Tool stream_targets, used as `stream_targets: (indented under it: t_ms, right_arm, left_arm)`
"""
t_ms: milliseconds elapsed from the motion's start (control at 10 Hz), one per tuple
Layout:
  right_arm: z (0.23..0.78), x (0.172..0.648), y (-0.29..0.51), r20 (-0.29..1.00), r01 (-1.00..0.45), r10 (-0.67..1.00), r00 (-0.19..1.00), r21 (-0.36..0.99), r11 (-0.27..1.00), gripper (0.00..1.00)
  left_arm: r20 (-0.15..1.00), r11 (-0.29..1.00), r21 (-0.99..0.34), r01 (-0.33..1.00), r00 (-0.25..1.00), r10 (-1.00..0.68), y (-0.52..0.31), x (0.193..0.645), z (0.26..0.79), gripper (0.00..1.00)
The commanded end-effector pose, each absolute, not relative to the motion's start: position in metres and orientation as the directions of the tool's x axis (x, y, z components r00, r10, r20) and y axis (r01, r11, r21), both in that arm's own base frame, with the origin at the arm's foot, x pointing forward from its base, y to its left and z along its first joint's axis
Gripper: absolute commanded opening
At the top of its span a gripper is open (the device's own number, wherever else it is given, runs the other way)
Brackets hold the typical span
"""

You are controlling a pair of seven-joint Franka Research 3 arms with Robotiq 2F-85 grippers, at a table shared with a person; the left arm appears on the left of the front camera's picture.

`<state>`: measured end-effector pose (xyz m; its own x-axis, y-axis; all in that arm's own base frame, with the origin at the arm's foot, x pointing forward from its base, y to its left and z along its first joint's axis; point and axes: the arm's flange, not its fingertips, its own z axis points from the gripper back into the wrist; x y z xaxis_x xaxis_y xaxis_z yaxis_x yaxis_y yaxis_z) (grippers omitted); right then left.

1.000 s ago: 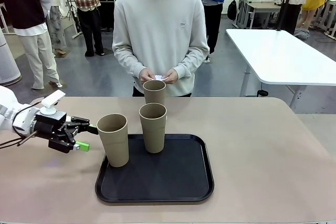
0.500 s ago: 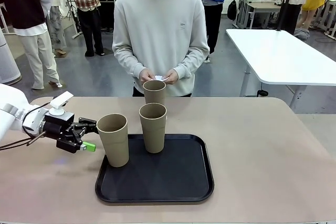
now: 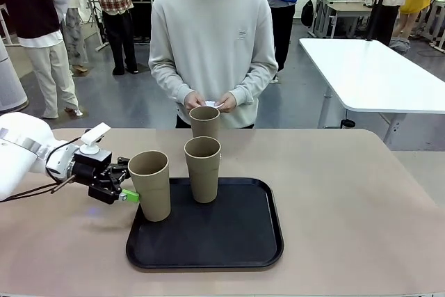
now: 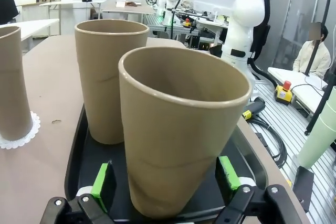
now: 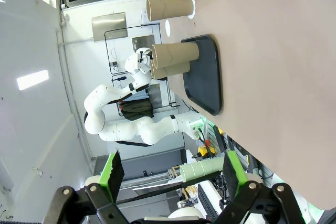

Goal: Place coasters on the table and set cups on them.
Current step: Take one Reusable plastic cup from the Flat Tray and place it on a coaster set by the human.

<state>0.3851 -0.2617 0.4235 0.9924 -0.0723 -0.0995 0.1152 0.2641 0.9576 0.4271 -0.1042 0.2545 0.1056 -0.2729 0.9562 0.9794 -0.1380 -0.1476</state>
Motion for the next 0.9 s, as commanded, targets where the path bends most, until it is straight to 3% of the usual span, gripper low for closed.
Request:
stream_targets:
  t_ms: [0, 800]
  right_arm:
    - [0.424, 0.384, -0.261, -0.103, 0.118, -0.067, 0.992, 0.956, 0.268, 1.00]
    - [0.424, 0.384, -0.261, -0.103, 0.118, -0.067, 0.992, 0.956, 0.268, 1.00]
  left_arm:
    - [0.968, -0.153, -0.106, 0.983, 0.067, -0.241, -0.112, 0.427, 0.251, 1.00]
    - [0.975, -0.229, -0.043, 0.972, -0.009, -0.222, -0.139, 0.428, 0.235, 1.00]
